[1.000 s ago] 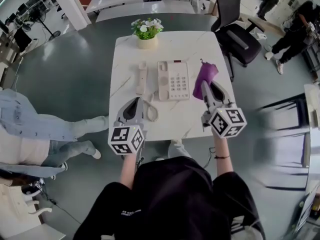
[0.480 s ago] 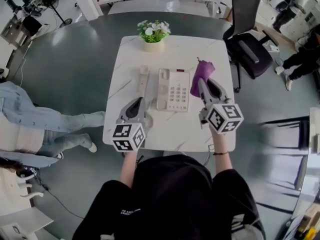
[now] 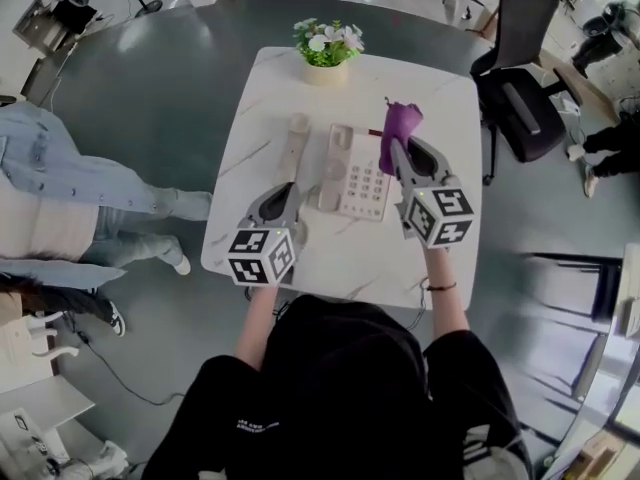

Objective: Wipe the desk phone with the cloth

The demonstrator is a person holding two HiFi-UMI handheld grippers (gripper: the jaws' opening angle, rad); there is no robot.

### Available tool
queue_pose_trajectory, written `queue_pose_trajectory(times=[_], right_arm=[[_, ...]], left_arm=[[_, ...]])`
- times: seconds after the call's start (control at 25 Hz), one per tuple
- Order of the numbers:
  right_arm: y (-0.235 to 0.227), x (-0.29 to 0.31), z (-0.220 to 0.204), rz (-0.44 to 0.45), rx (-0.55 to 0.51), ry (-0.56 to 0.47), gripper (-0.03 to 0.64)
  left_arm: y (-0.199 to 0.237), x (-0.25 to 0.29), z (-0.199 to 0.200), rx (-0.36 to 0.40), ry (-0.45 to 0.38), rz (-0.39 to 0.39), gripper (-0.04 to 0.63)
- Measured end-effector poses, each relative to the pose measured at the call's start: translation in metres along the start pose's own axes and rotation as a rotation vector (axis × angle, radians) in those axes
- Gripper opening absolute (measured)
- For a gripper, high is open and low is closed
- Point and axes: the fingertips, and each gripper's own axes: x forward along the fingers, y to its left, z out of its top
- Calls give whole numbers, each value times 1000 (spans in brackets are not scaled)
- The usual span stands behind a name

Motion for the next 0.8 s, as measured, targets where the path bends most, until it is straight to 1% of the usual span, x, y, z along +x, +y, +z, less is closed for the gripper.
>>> queue_pose_trajectory(times=[0.16,0.28,0.6,0.8], right_arm=[[-1,23,-3,-4,-29,24,34],[-3,37,-12,-3,-73,65,34],[1,92,-31,7,-301,169,34],[10,116,-47,43,-400,208,34]], left_arm=[[6,12,-2,-18,36,-14,-2],[8,21,-12,-48,70,-28,-2],[19,48,-31,-101,129,-52,-2],[26,58,-35,-126,138,-48,-2]])
